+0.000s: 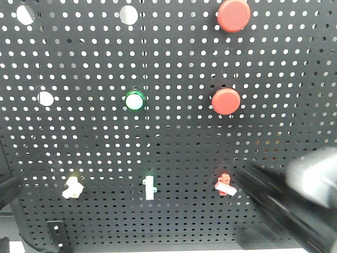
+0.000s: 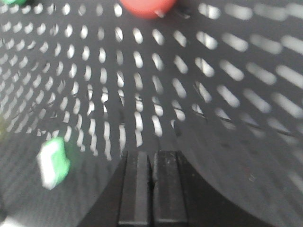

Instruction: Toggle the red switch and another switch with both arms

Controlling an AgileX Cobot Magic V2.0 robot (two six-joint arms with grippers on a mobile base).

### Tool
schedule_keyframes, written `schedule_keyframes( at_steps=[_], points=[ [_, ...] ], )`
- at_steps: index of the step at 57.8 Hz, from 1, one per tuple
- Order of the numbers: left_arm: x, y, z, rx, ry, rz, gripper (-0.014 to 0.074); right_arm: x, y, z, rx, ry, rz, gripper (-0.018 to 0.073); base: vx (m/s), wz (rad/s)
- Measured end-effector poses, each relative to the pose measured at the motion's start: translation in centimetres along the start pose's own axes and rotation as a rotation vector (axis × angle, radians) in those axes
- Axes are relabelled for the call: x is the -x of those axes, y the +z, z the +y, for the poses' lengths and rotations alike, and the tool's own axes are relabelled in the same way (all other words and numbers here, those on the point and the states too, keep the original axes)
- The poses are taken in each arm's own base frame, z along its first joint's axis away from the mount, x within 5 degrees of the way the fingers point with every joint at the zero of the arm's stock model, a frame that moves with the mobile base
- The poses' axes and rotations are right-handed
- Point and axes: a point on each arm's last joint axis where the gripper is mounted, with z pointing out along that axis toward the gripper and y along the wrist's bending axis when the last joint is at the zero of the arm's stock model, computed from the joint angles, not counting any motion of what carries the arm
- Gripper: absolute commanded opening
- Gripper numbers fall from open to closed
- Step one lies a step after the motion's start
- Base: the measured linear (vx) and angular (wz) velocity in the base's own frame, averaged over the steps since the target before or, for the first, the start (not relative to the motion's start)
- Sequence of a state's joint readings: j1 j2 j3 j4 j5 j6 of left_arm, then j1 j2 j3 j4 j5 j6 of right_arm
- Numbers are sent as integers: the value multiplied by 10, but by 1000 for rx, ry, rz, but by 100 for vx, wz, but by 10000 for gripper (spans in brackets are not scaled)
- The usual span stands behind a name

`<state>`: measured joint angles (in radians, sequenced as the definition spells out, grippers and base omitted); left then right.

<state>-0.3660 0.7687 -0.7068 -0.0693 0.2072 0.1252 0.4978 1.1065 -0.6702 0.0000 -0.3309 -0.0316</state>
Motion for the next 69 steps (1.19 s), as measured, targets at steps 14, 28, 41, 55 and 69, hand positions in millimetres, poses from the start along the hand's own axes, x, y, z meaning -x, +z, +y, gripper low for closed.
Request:
schedule_keyframes(
  at_steps=[14, 28, 41, 55, 69],
  points=[
    [0, 0, 0, 0, 0, 0, 2, -3, 31, 1, 5, 32, 38, -6, 0, 0],
    [0, 0, 0, 0, 0, 0, 2, -16, 33, 2, 17, 4, 164, -6, 0, 0],
    [0, 0, 0, 0, 0, 0, 2, -21, 31, 3, 20, -6, 257, -6, 0, 0],
    [0, 0, 0, 0, 0, -1, 2, -43, 24, 2, 16, -7, 493, -6, 0, 0],
    [0, 0, 0, 0, 1, -1, 2, -33, 19, 2, 15, -4, 433, -6, 0, 0]
  ],
)
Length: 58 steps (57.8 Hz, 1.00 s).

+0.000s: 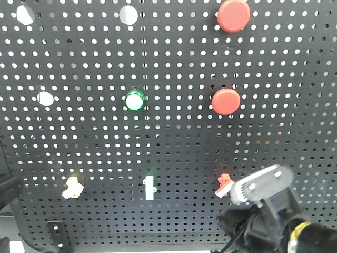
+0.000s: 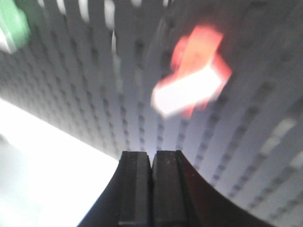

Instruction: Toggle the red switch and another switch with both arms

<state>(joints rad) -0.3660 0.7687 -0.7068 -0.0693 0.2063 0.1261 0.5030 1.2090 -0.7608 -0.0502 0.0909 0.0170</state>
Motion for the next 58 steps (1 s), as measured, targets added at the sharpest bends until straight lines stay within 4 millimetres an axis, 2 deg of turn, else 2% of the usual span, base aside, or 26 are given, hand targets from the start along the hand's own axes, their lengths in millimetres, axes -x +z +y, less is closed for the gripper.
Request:
schedule_keyframes(
  at_steps=[10, 43, 51, 58],
  points=[
    [0, 0, 0, 0, 0, 1, 2, 13, -13, 0, 0, 0, -108, -6, 0, 0],
    [0, 0, 0, 0, 0, 1, 2, 13, -14, 0, -1, 0, -113, -6, 0, 0],
    [-8, -4, 0, 7, 4, -11, 2, 13, -14, 0, -1, 0, -113, -6, 0, 0],
    [-24, -21, 7, 67, -2, -57, 2, 13, -14, 0, -1, 0, -113, -6, 0, 0]
  ],
)
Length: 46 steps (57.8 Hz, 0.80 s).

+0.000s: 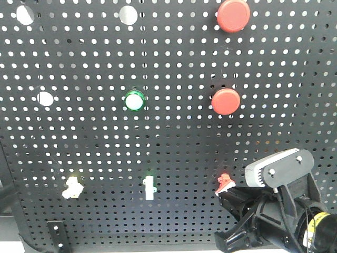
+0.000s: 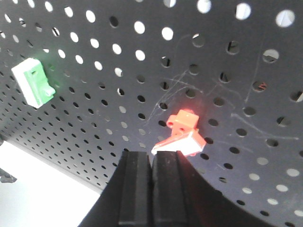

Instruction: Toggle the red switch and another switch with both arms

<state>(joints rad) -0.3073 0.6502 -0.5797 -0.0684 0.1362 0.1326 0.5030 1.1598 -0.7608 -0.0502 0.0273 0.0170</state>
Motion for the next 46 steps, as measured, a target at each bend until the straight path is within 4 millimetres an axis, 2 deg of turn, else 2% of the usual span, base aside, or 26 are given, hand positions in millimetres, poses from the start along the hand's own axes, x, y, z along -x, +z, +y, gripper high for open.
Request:
schedule_keyframes(
  at_steps=[4, 11, 16, 27, 30, 35, 46],
  points=[
    [-14, -10, 5, 50, -4, -23, 2, 0, 0, 0, 0, 0, 0, -6, 0, 0],
    [-53, -28, 11, 139, -11, -20, 2, 0, 0, 0, 0, 0, 0, -6, 0, 0],
    [-84, -41, 11, 184, -16, -17, 2, 0, 0, 0, 0, 0, 0, -6, 0, 0],
    [-142, -57, 7, 253, -40, -19, 2, 0, 0, 0, 0, 0, 0, -6, 0, 0],
    [-151, -60, 7, 267, -50, -34, 2, 0, 0, 0, 0, 0, 0, -6, 0, 0],
    [-153, -65, 5, 278, -63, -72, 2, 0, 0, 0, 0, 0, 0, -6, 0, 0],
    [-161, -66, 4, 269, -78, -2, 2, 0, 0, 0, 0, 0, 1, -6, 0, 0]
  ],
)
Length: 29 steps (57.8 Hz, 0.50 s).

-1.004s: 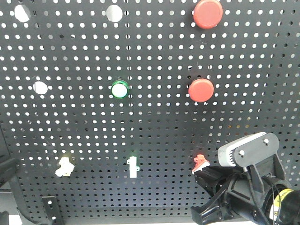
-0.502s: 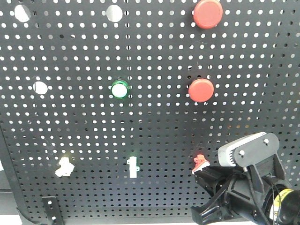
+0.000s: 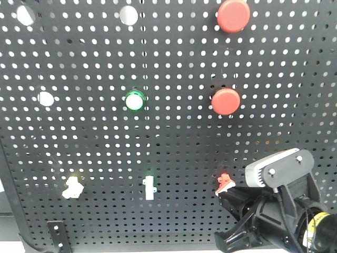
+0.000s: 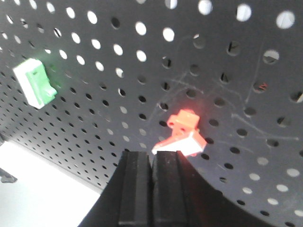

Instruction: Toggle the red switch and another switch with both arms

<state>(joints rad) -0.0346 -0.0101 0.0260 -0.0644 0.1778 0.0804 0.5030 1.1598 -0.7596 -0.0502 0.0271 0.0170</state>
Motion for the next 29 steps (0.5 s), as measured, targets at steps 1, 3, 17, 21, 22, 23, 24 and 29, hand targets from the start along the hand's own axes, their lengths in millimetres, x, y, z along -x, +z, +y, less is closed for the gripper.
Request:
schedule_keyframes(
  at_steps=[1, 3, 17, 21, 22, 23, 24, 29],
  points=[
    [0, 0, 0, 0, 0, 5, 2, 0, 0, 0, 0, 0, 0, -6, 0, 0],
    [-1, 0, 0, -1, 0, 16, 2, 0, 0, 0, 0, 0, 2, -6, 0, 0],
    [-4, 0, 0, -3, 0, 40, 2, -1, 0, 0, 0, 0, 4, -6, 0, 0],
    [-4, 0, 0, -3, 0, 40, 2, -1, 0, 0, 0, 0, 4, -6, 0, 0],
    [-4, 0, 0, -3, 0, 40, 2, -1, 0, 0, 0, 0, 4, -6, 0, 0],
    [-4, 0, 0, -3, 0, 40, 2, -1, 0, 0, 0, 0, 6, -6, 0, 0],
    [-4, 0, 0, -3, 0, 40, 2, -1, 0, 0, 0, 0, 6, -6, 0, 0],
    [-4, 0, 0, -3, 0, 40, 2, -1, 1, 0, 0, 0, 8, -6, 0, 0]
  ],
)
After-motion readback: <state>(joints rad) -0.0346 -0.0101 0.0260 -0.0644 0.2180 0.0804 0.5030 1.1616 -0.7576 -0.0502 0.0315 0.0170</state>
